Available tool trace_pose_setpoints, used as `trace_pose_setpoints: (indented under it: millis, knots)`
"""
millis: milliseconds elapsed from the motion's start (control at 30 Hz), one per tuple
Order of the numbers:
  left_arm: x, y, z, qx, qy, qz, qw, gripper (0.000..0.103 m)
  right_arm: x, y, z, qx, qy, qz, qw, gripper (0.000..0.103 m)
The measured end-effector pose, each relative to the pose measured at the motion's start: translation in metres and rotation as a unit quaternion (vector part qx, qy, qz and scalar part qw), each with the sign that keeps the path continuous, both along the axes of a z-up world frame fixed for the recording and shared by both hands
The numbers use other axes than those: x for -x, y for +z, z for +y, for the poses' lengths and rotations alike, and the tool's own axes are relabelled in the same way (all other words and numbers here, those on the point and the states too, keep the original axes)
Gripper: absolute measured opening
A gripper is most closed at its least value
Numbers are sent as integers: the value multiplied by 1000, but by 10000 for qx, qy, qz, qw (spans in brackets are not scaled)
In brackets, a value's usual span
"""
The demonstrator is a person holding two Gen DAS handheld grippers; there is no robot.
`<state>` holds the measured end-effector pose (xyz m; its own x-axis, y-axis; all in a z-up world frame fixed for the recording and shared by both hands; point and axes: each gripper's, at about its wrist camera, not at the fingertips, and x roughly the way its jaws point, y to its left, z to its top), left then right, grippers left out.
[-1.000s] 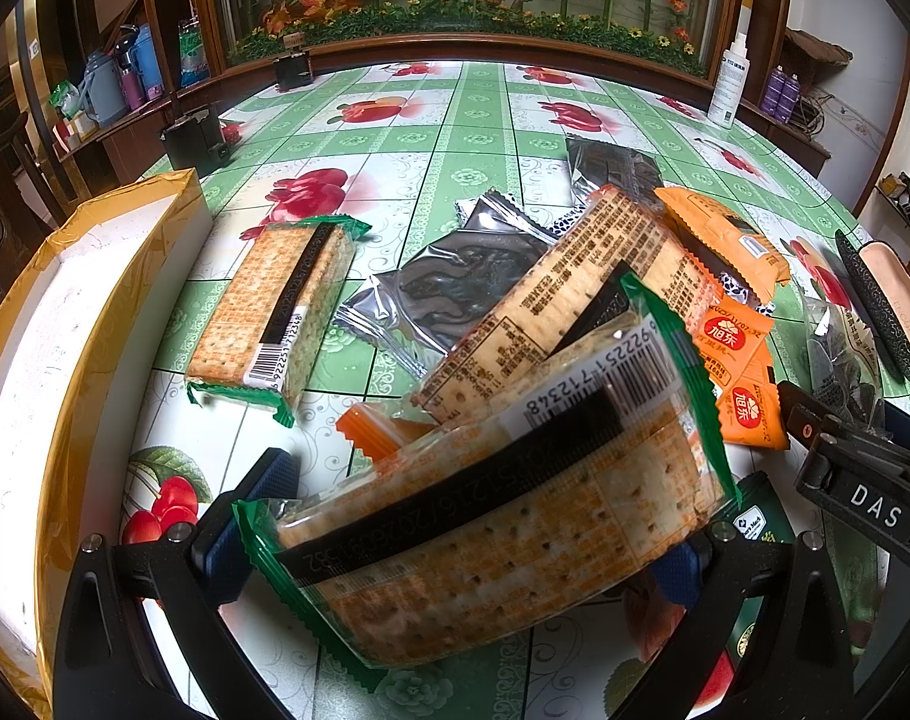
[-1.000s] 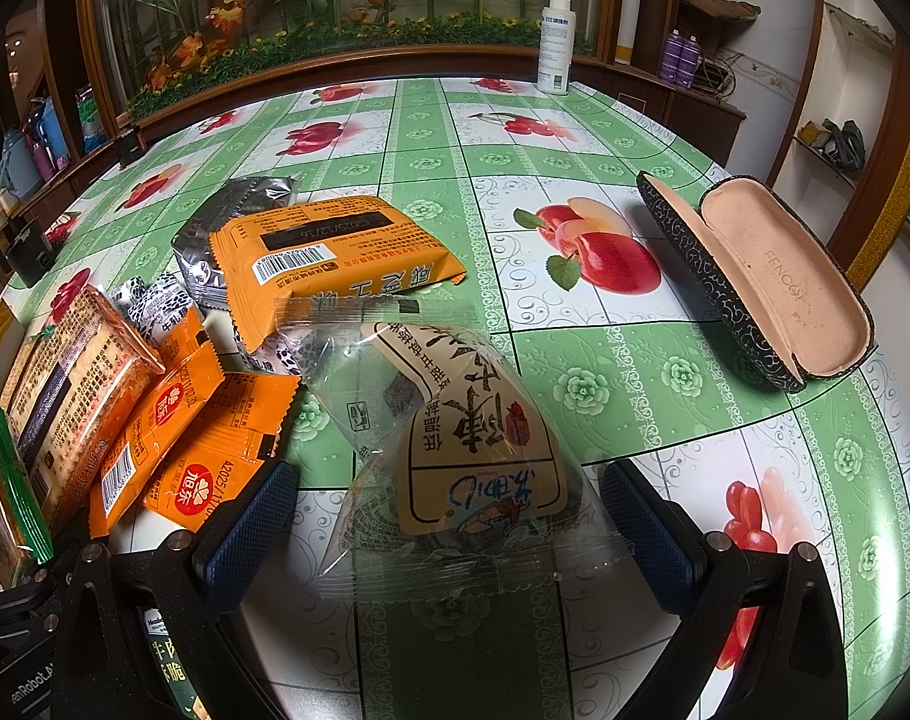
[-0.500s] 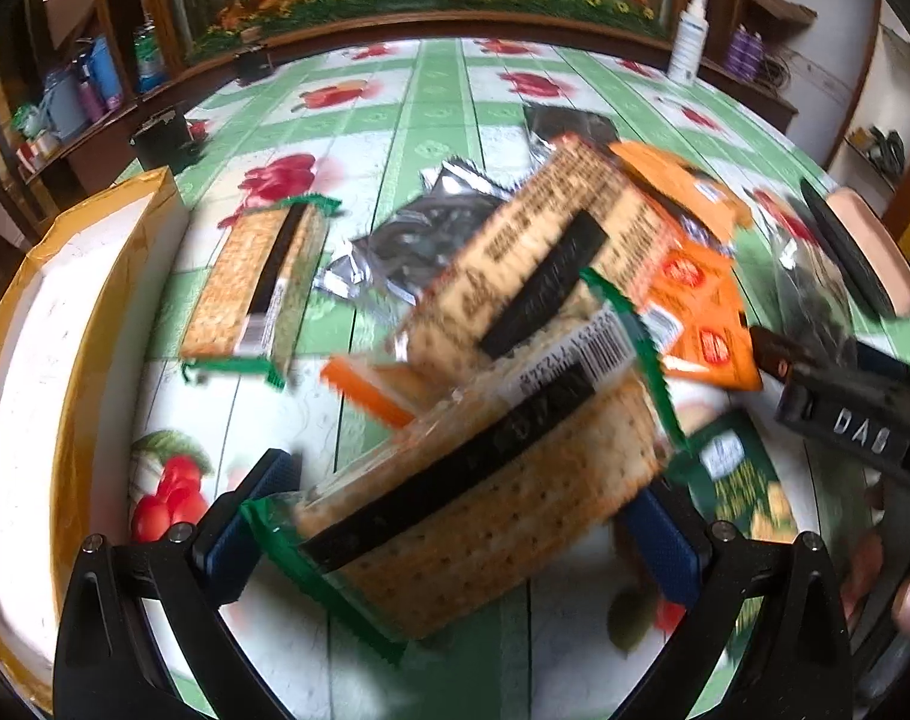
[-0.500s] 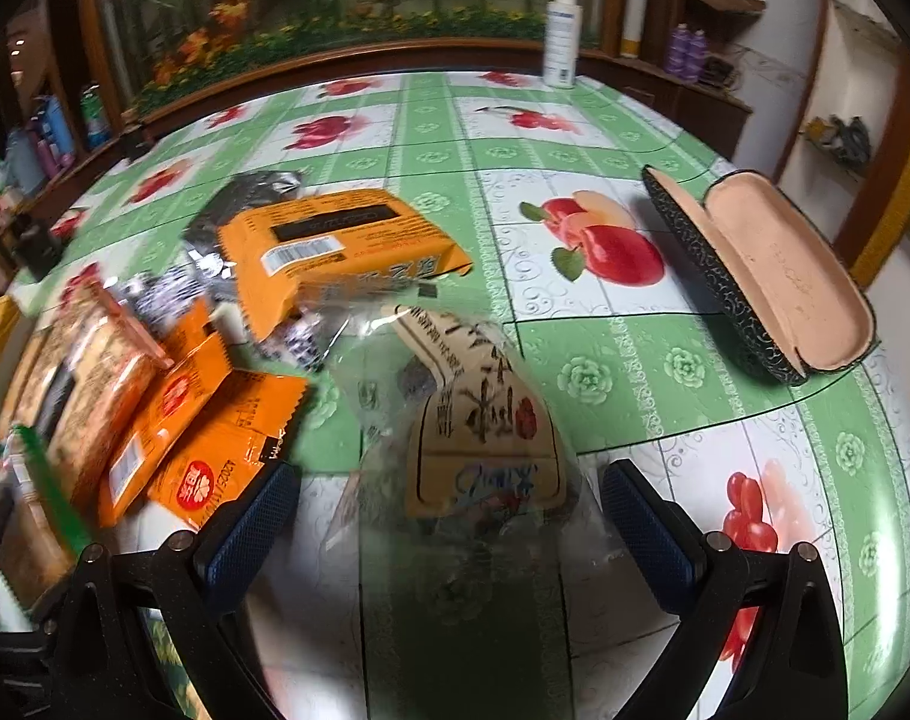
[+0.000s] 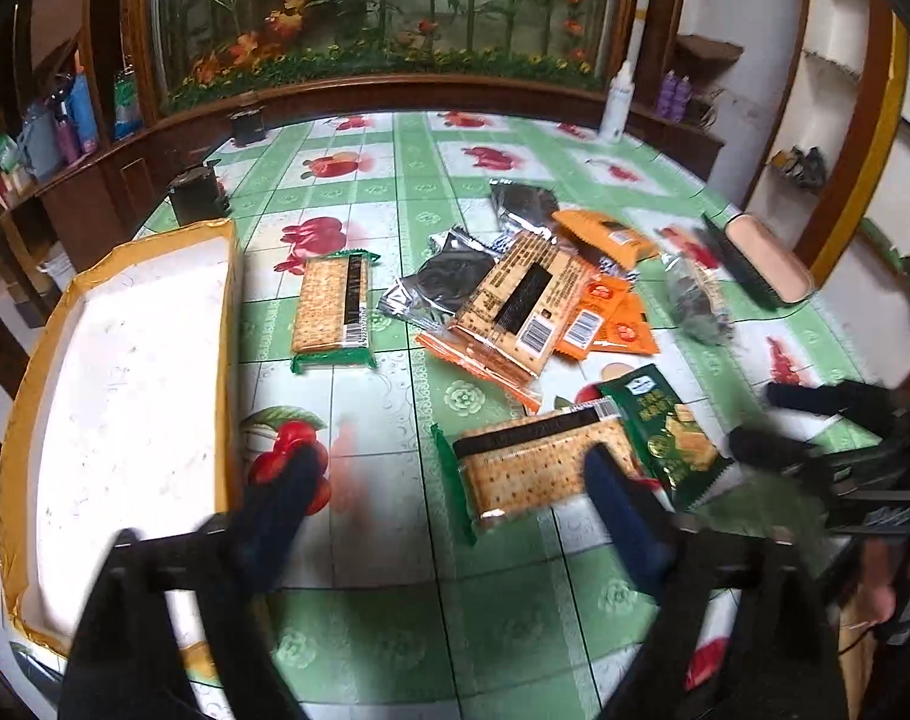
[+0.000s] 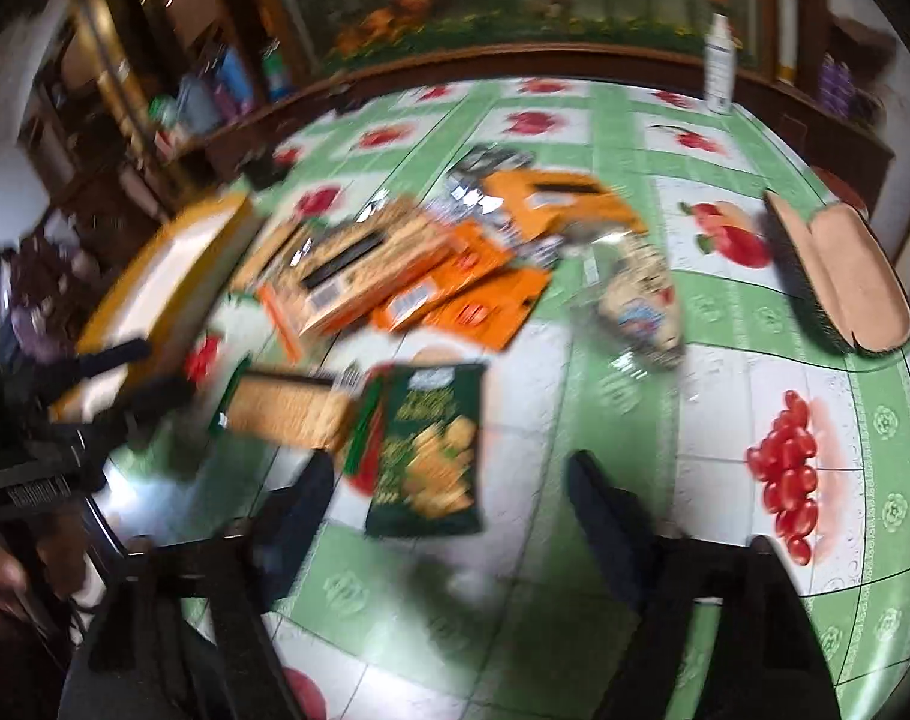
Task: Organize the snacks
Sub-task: 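Grasp the green cracker pack with the right tool while the left tool grasps a striped cracker pack, then carry both held cracker packs over the white yellow-rimmed tray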
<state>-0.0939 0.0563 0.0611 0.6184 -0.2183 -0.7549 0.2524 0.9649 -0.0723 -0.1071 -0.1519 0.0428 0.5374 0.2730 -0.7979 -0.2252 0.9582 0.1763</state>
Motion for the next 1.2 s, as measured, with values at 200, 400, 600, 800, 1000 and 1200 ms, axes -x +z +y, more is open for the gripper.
trace_pose_setpoints:
  millis: [200, 400, 600, 800, 1000, 1200]
  knots:
    - [6, 1, 13, -9, -237, -45, 9997, 78, -11, -19, 20, 257, 56, 229, 9994, 63]
    - [7, 2, -1, -208, -827, -118, 9963, 78, -27, -27, 33, 452, 145, 373, 9982, 63]
    - [-8, -12, -30, -460, -1597, 261, 9857, 81, -27, -29, 17, 538, 49, 419, 9977, 48]
    - [-11, -31, -54, -919, -1938, 520, 9753, 89, -15, -28, -6, 319, -138, 375, 9987, 48]
    - [-20, -48, -52, -723, -1627, 740, 9812, 50, -10, -27, -11, 65, -122, 361, 9993, 48]
    - [-13, -41, -40, -228, -1413, 671, 9874, 47, -3, -22, -5, -168, -45, 278, 9995, 48]
